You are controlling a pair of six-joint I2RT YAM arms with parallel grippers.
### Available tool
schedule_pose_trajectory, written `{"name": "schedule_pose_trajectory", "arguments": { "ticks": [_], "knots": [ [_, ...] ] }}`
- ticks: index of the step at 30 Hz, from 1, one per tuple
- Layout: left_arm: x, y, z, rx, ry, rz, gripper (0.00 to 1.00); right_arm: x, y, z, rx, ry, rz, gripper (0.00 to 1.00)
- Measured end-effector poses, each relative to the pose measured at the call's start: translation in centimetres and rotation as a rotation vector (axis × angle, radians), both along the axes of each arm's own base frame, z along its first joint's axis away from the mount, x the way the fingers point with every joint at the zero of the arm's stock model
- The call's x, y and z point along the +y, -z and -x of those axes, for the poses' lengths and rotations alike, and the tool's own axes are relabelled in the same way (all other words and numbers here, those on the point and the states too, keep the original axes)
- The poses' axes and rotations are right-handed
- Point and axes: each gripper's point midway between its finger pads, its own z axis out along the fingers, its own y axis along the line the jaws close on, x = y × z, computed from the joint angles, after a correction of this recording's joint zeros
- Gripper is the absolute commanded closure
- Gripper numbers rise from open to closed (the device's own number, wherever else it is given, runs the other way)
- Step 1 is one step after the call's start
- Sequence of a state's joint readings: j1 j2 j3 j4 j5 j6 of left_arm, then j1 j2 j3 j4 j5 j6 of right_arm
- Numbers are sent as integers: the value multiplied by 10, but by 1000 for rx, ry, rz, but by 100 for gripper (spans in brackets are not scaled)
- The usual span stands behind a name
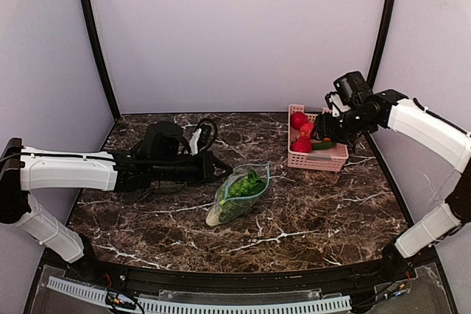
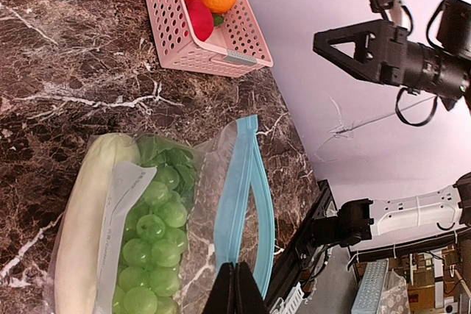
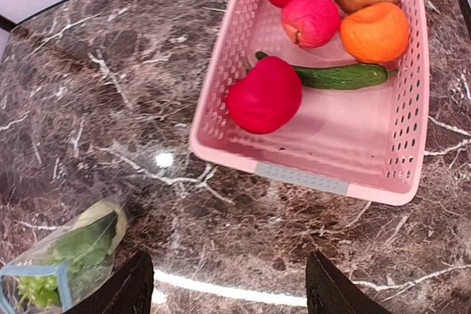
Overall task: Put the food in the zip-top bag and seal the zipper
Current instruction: Pick up the fake vegetable from the bin.
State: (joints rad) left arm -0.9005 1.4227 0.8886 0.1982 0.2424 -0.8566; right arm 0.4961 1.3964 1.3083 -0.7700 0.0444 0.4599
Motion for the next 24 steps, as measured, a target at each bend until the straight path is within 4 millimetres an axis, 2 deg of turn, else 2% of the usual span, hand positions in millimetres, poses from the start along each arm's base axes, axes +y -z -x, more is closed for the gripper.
{"name": "schedule_pose_trajectory", "arguments": {
  "ticks": [6,11,18,24],
  "knots": [
    [1,3,1,1,2,-12,99,-39,48,-44,98,162,7,32],
    [5,6,-2,-4,-11,-35,99,-62,88,-72,171,271,2,32],
    [17,4,-6,-19,-23,-63,99,-64,124,-110,215,363,-17,25],
    [20,5,-8,-27,-19,-84,99,-69,139,-139,204,451,-24,24]
  ]
}}
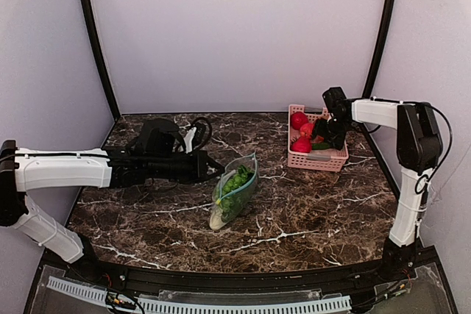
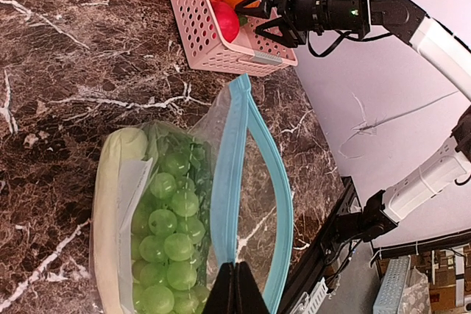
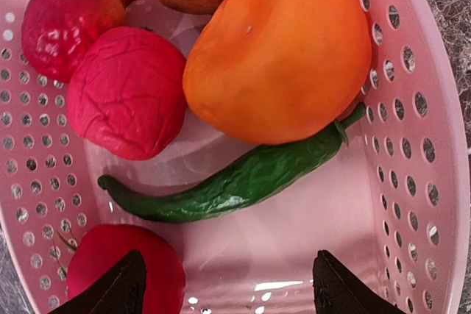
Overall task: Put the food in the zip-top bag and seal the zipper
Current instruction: Pick up the fake vegetable from the bin.
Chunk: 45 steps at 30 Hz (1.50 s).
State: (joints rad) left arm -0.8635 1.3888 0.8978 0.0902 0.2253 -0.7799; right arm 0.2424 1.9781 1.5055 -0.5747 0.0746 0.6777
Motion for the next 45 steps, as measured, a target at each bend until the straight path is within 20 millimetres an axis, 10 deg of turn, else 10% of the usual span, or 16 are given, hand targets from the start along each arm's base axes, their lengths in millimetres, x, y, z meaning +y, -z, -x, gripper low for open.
{"name": "schedule_pose_trajectory", "arguments": {
  "ticks": [15,24,31,45],
  "knots": [
    [1,3,-2,4,0,-9,99,-23,29,-41,-11,155,72,29],
    [-1,5,-3,17,-10,-2,99,-26,44,-48,4,120,130,59],
    [0,6,-5,17,-20,-4,99,-28,42,-52,-7,62,173,81],
    [14,-4,-3,-3,-60,-13,99,-28,10,-48,-125,-224,236,80]
  ]
}}
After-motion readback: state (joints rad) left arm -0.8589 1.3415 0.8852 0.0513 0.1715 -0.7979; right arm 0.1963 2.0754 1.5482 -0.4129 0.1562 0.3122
